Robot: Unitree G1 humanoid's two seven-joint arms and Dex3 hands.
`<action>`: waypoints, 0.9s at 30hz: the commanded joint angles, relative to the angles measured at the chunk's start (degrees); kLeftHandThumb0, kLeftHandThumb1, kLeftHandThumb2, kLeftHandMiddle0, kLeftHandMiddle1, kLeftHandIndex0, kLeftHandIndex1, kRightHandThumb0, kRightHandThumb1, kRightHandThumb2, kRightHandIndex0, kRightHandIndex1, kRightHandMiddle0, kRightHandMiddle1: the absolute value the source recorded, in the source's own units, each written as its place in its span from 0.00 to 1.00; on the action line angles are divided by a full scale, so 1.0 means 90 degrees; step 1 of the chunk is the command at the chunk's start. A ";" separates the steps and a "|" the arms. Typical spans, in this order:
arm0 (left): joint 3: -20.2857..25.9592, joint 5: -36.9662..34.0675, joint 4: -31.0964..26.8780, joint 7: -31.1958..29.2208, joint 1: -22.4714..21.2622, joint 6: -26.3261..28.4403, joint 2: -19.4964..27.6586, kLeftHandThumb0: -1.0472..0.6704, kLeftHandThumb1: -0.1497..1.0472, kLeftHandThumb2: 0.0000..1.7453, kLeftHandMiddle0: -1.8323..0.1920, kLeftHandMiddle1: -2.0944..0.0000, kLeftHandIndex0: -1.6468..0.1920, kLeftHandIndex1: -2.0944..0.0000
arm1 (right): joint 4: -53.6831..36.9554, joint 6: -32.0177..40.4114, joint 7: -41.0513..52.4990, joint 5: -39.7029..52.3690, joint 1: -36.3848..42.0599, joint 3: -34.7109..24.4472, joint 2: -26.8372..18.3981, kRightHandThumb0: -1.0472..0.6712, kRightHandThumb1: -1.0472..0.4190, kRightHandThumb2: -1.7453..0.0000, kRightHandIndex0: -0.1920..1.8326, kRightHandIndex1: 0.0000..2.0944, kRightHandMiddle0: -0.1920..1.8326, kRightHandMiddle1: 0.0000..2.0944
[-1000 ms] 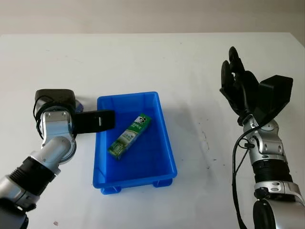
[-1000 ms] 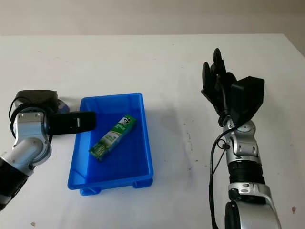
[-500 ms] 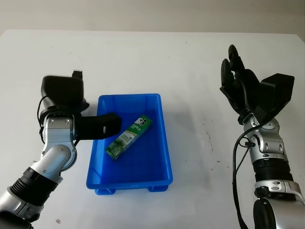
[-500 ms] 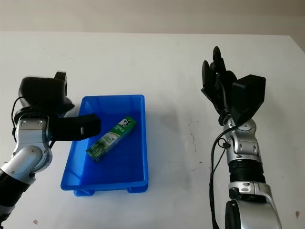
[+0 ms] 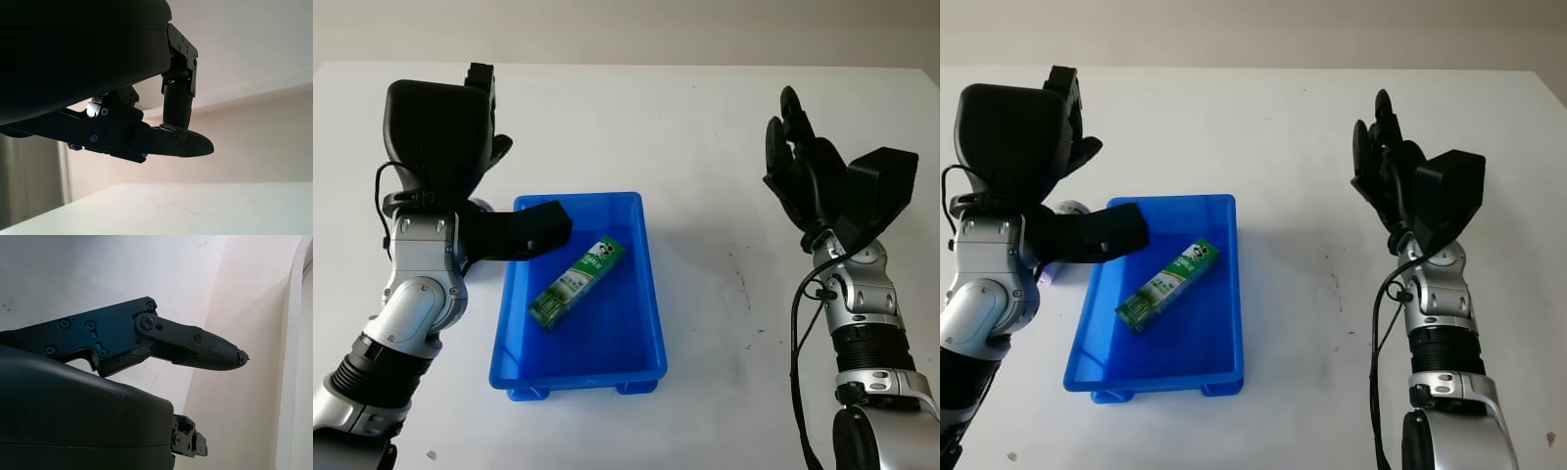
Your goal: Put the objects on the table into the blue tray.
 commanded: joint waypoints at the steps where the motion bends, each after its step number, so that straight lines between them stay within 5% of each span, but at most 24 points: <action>1: 0.0200 -0.0232 -0.0388 0.0157 -0.0002 -0.0213 -0.0069 0.34 1.00 0.17 0.39 0.00 0.62 0.00 | -0.0112 0.0032 0.0032 0.0051 -0.0013 -0.0016 -0.0026 0.20 0.00 0.60 0.00 0.00 0.00 0.00; 6: 0.1014 -0.2025 -0.0889 0.0163 0.0073 -0.1260 -0.0065 0.36 1.00 0.18 0.42 0.00 0.64 0.00 | -0.0148 0.0038 0.0064 0.0055 0.0020 -0.0021 -0.0044 0.22 0.00 0.59 0.00 0.00 0.00 0.00; 10: 0.1821 -0.3552 -0.0735 -0.0568 -0.0026 -0.1877 0.0424 0.35 1.00 0.11 0.66 0.01 0.76 0.17 | -0.0172 -0.0003 0.0064 -0.0008 0.0057 -0.0002 -0.0092 0.21 0.00 0.59 0.00 0.00 0.00 0.00; 11: 0.2104 -0.4120 -0.0596 -0.1117 -0.0171 -0.1859 0.0674 0.33 0.99 0.07 0.72 0.21 0.80 0.28 | -0.0172 -0.0040 0.0092 -0.0015 0.0072 -0.0001 -0.0110 0.21 0.00 0.59 0.00 0.00 0.00 0.00; 14: 0.2653 -0.5268 -0.0073 -0.2166 -0.0451 -0.1993 0.1376 0.30 0.94 0.03 0.70 0.83 0.80 0.69 | -0.0179 -0.0087 0.0141 0.0039 0.0096 -0.0038 -0.0081 0.21 0.00 0.59 0.00 0.00 0.00 0.00; 16: 0.2844 -0.5667 0.0244 -0.2387 -0.0450 -0.2188 0.1684 0.29 0.93 0.03 0.71 0.94 0.77 0.83 | -0.0149 -0.0106 0.0187 0.0108 0.0098 -0.0066 -0.0042 0.21 0.00 0.59 0.00 0.00 0.00 0.00; 22: 0.2949 -0.6126 0.0433 -0.2852 -0.0249 -0.1916 0.2178 0.36 0.88 0.02 0.76 0.98 0.75 0.93 | -0.0085 -0.0129 0.0222 0.0088 0.0078 -0.0038 -0.0040 0.22 0.00 0.58 0.00 0.00 0.00 0.00; 27: 0.2893 -0.5916 0.1028 -0.2878 0.0234 -0.2880 0.2912 0.41 0.85 0.03 0.77 0.98 0.76 0.96 | -0.0083 -0.0179 0.0267 0.0034 0.0107 -0.0008 -0.0094 0.23 0.00 0.58 0.00 0.00 0.00 0.00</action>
